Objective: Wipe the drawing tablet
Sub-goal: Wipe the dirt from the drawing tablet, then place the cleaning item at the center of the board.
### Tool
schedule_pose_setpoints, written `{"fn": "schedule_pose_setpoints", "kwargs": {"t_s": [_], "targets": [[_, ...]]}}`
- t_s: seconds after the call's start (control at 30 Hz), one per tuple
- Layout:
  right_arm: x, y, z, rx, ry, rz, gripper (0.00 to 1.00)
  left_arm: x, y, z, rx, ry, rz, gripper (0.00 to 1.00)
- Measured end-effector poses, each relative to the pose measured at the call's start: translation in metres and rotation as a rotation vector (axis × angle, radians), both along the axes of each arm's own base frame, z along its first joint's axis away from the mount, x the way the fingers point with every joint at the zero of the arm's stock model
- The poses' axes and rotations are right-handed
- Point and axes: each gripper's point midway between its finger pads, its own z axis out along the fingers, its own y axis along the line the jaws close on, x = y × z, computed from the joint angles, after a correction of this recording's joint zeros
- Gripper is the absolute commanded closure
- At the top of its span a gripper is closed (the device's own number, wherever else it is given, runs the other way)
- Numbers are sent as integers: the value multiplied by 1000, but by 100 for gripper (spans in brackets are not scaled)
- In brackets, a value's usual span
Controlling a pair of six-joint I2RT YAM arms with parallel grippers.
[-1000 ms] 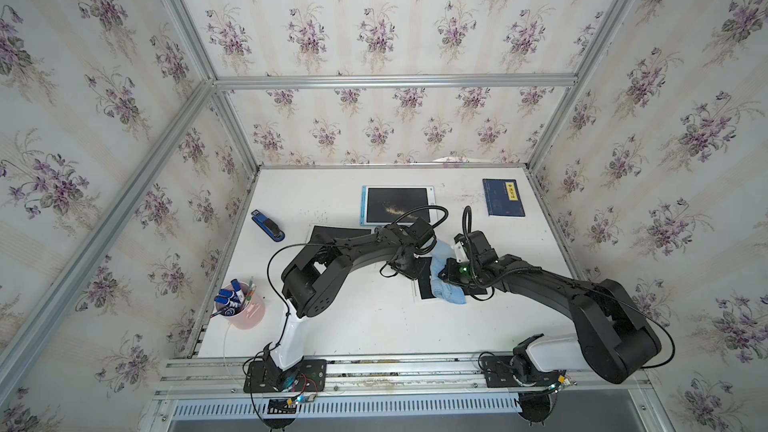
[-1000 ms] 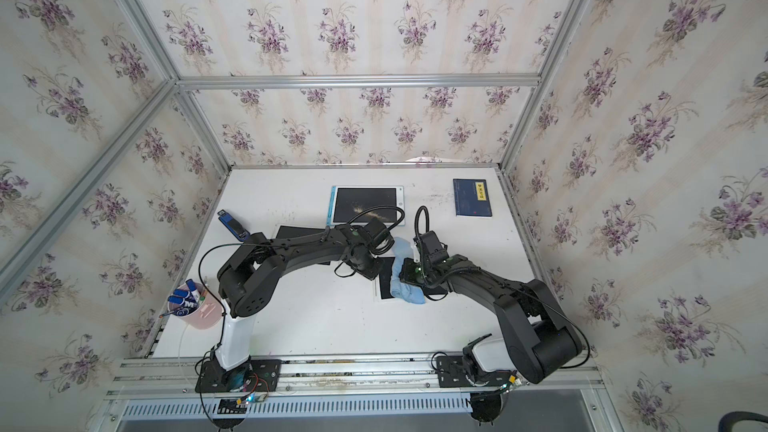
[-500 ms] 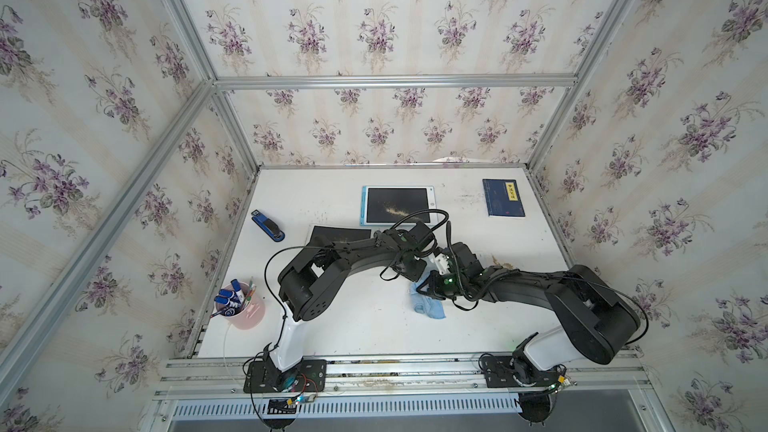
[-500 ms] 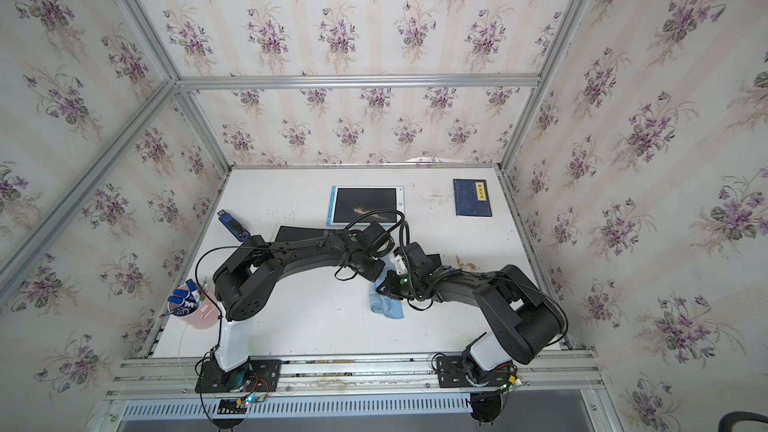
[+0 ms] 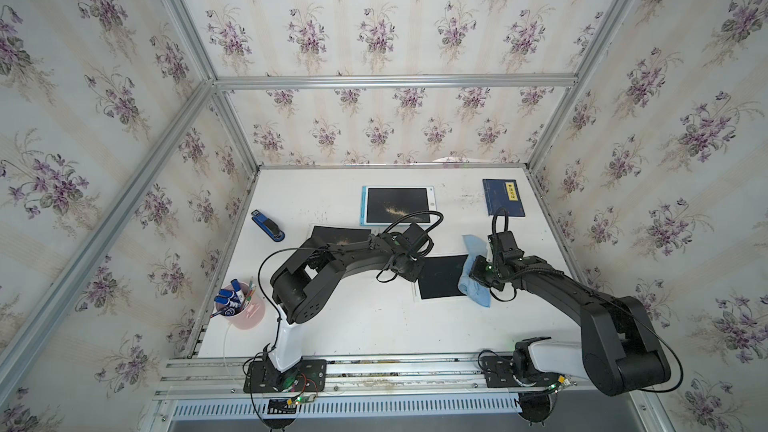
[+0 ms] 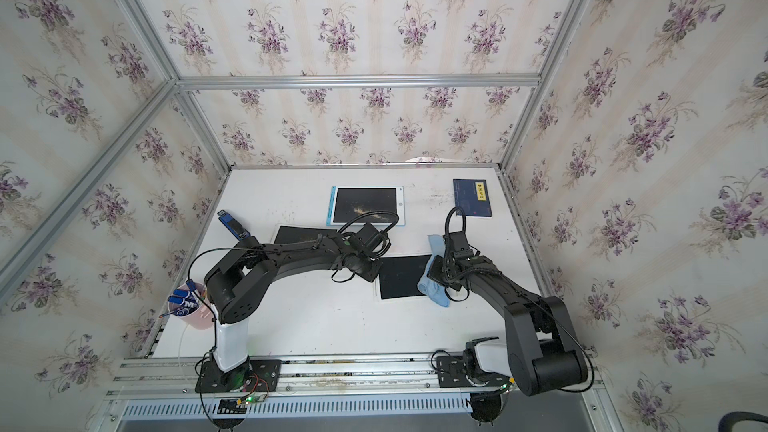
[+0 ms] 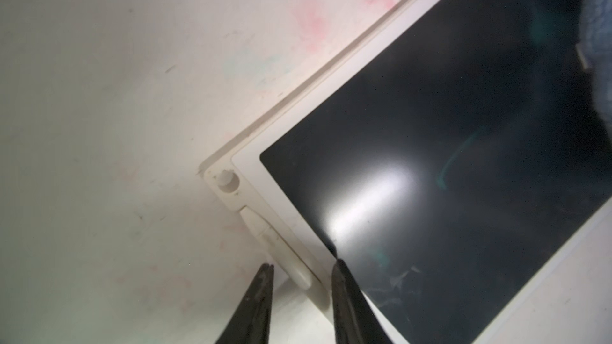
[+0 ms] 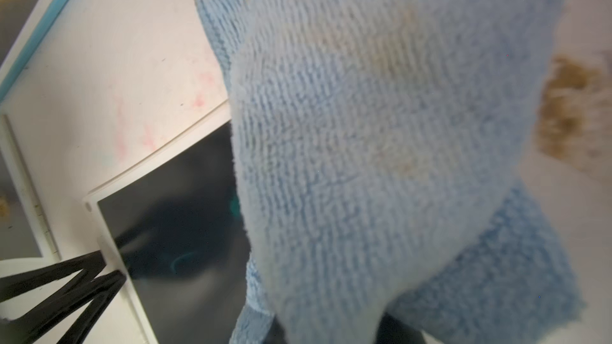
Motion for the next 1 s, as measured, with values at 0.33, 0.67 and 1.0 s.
{"fn": "schedule_pose_setpoints", "kwargs": {"t_s": [0.33, 0.67, 1.0], "targets": [[24, -45, 43, -189, -35, -162, 100, -1, 3, 3, -68, -9, -4, 67], [25, -150, 85, -410, -75, -523, 100, 7, 27, 4, -76, -53, 25, 68], [-30, -199, 49, -494, 115, -718, 48, -24, 61, 18, -31, 3, 34, 62]]}}
